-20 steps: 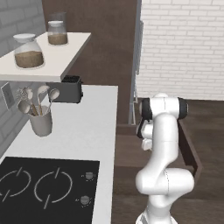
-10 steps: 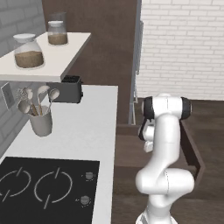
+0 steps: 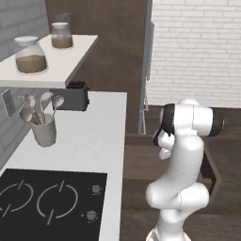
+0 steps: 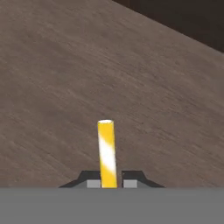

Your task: Take a straw from the drawer in front and place it inside the glass cup on the dining counter.

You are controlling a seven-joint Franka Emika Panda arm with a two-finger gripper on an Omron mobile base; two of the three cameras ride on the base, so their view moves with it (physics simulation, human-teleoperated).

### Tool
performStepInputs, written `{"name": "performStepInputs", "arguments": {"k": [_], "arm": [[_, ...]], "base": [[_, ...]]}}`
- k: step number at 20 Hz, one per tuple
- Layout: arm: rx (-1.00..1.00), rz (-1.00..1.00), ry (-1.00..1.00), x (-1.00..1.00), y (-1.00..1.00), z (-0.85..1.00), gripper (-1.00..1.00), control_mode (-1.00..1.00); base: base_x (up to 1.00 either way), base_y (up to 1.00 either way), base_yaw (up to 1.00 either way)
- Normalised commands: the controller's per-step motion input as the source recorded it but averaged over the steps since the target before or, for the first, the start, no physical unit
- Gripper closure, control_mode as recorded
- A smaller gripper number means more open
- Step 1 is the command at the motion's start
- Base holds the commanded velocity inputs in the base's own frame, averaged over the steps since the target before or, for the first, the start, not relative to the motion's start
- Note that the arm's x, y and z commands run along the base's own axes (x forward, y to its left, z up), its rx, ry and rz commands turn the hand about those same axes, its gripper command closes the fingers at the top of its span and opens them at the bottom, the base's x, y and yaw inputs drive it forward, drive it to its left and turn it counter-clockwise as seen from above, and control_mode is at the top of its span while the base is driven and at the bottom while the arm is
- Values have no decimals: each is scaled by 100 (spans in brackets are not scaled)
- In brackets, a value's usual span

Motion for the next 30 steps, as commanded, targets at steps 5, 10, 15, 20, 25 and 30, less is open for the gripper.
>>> {"name": "performStepInputs", "arguments": {"k": [5, 10, 15, 20, 25, 30], "arm": [[5, 0, -2, 0, 8, 100, 100, -100], [3, 0, 5, 18, 5, 100, 100, -100], [5, 0, 18, 14, 0, 100, 100, -100], [9, -3, 16, -13, 0, 100, 100, -100], [5, -6, 6, -48, 5, 100, 100, -100], [-2, -3, -1, -58, 22, 96, 100, -100]], "base": [[0, 0, 0], [0, 0, 0], [0, 0, 0], [0, 0, 0], [0, 0, 0], [0, 0, 0]]}}
